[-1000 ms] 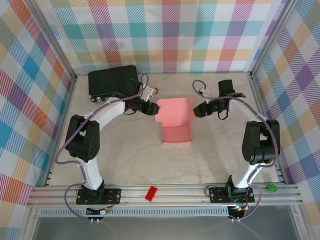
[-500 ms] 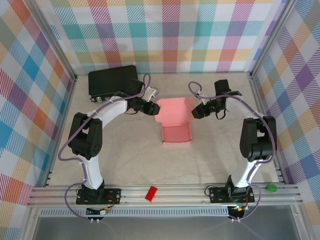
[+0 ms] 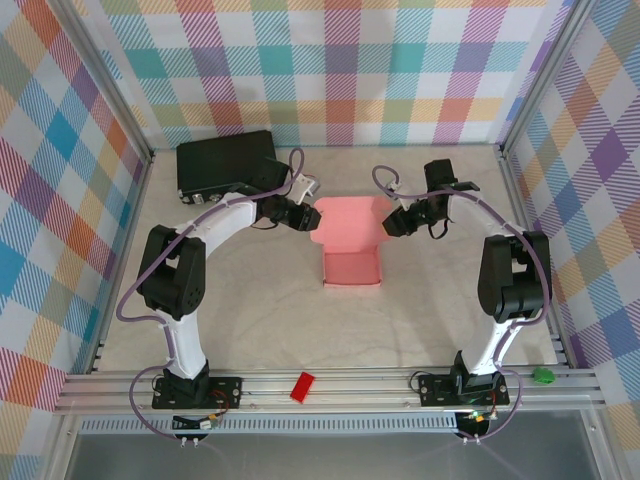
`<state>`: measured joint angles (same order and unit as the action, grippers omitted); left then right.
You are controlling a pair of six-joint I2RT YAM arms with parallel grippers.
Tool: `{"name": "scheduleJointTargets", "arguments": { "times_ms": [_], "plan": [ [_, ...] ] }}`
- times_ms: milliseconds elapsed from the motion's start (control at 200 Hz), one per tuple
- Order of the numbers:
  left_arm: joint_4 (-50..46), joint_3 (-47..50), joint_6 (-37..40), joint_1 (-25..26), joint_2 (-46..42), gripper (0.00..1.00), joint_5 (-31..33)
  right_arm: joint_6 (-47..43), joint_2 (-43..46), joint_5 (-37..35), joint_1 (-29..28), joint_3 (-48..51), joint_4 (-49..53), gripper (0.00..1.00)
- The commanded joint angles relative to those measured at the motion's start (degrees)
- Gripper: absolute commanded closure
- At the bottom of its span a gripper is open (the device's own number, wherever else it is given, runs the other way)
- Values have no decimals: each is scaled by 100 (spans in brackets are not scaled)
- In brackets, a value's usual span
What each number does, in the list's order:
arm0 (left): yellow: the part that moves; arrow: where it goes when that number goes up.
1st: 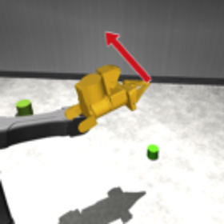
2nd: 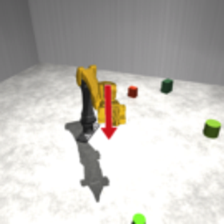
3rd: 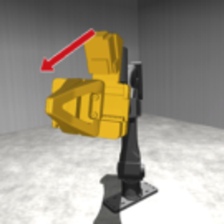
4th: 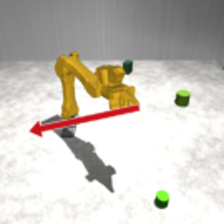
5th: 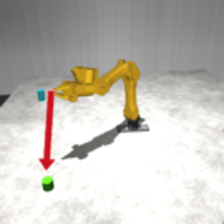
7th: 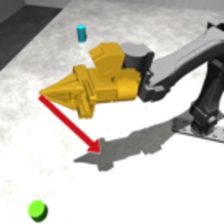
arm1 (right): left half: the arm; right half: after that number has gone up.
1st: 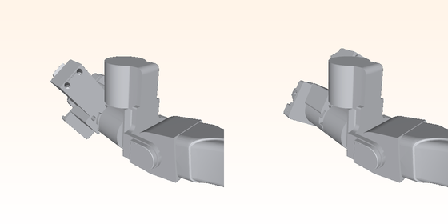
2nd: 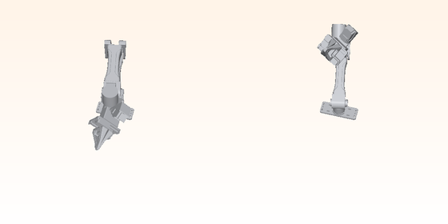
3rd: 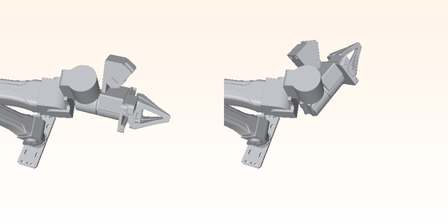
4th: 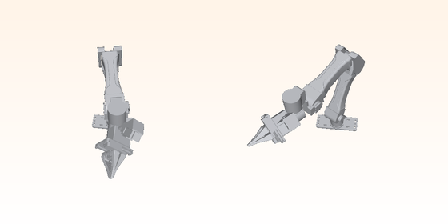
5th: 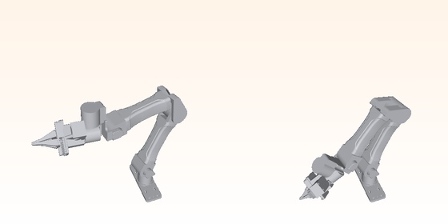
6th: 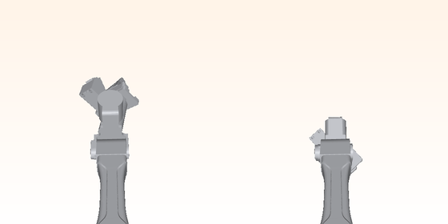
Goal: Fold the paper box
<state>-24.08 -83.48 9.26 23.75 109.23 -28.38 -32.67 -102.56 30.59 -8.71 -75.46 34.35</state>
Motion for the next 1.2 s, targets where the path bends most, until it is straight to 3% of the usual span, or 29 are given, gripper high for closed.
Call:
{"name": "scheduleJointTargets", "arguments": {
  "times_ms": [0, 440, 735, 1195],
  "plan": [
    [-141, -170, 47, 61, 10, 71, 6, -144, 171, -16, -44, -75, -8, 69],
    [-90, -151, 14, 190, -155, 89, 274, 2, 471, -376, -251, 151, -193, 84],
    [213, 9, -130, 380, -415, 94, 967, 339, 780, -1048, -606, 499, -737, 92],
    [1308, 869, -609, 717, -1018, 95, 2438, 944, 1184, -2567, -1354, 1320, -2278, 93]
  ]
}}
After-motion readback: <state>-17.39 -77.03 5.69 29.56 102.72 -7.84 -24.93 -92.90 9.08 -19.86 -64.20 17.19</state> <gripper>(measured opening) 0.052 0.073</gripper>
